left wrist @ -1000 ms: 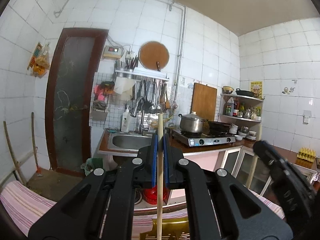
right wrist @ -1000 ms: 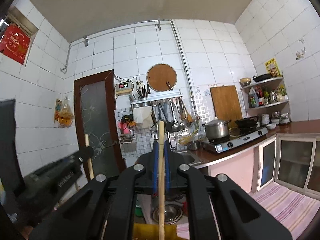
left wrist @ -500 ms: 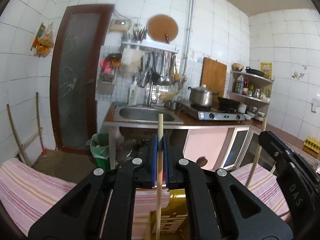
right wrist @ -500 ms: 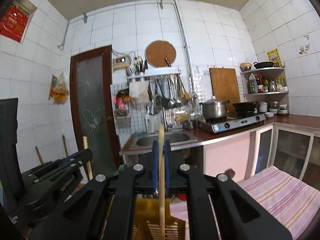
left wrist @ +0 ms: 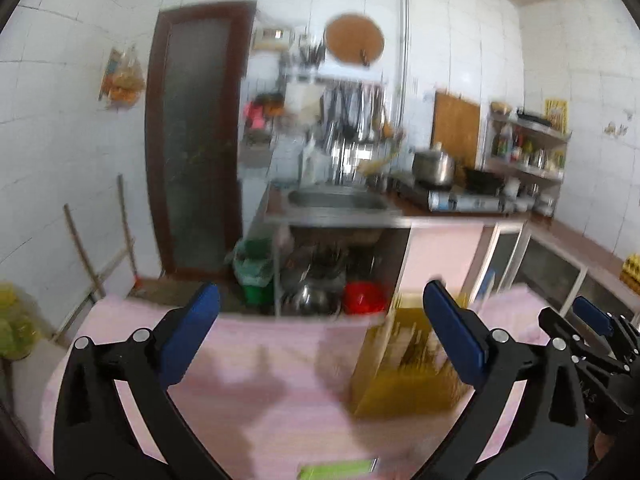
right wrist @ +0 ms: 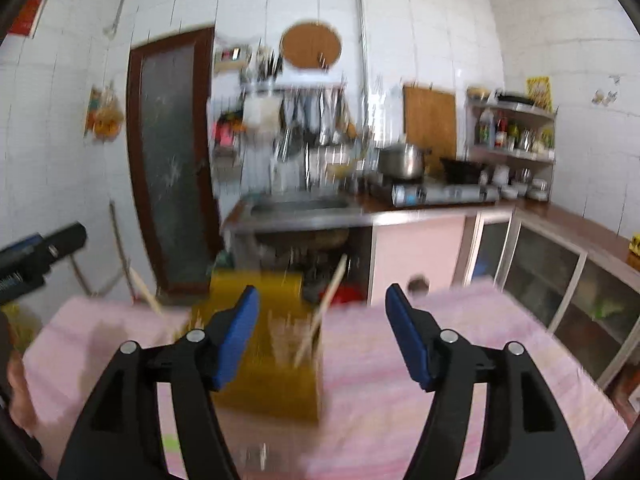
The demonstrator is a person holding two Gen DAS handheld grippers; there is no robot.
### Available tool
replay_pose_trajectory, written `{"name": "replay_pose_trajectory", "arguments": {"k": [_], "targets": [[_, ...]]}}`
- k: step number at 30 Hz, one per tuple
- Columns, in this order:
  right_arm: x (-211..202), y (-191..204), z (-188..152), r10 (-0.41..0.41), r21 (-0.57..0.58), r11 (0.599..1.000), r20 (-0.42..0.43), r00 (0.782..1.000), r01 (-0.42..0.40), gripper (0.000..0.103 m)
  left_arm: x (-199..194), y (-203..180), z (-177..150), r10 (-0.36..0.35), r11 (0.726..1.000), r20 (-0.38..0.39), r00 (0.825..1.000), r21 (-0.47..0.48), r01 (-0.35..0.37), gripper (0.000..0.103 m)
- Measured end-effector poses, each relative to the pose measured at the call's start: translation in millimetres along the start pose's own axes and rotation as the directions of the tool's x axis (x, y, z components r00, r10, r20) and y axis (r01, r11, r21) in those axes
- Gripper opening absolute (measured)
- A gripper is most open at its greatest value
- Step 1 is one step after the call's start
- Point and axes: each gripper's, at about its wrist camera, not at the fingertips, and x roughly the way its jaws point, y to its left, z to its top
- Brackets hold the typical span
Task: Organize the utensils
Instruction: 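Open both grippers to drop the chopsticks into the holder, then move both grippers down toward the loose wooden chopsticks on the cloth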
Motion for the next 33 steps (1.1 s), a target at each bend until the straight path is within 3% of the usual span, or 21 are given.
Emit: {"name": "replay_pose_trajectory", "arguments": {"k": [5,9,15,19,23,26,33], "targets": [[-4.8,12.6,-68.9,0.015,-0.015,1.000,-0.179,0.984,-0.018,0.067,-13.5,19.1,-56.8,0.027,1.000,-0.128,0.991,-0.003,-0.027,0.098],[5.9,22.4,-112.5,0.020,-0.010,1.000,-0.305,0.952,-0.024,0.067,-1.7,31.8,-111.6,0.040,0.999,-0.282,0.958,-0.011,-0.045,0.098],[22.7,34.6,-147.5,0.014,-0.017,1.000,-0.403,0.915,-0.023,0.067,24.5,40.8,-159.4,0.068,0.997,-0.416,0.907,-0.016,-0.082,0.098],[30.7,41.3,-159.9,0.001,-0.027,1.000,-0.447,0.895,-0.015,0.065,35.3,41.6,-178.3,0.064,0.997,-0.457,0.887,-0.017,-0.081,0.098],[36.2,53.3,-161.8,0.006,-0.037,0.999,-0.468,0.884,-0.026,0.057,38.7,33.8,-184.0,0.077,0.997,-0.452,0.889,0.031,-0.070,0.098],[35.7,58.5,-162.2,0.008,-0.035,0.999,-0.475,0.880,-0.028,0.048,43.2,30.1,-190.1,0.073,0.997,-0.474,0.878,0.048,-0.057,0.098],[39.0,68.0,-158.6,-0.002,-0.038,0.999,-0.495,0.869,-0.020,0.042,49.5,25.0,-194.9,0.075,0.996,-0.489,0.869,0.081,-0.040,0.092]]}}
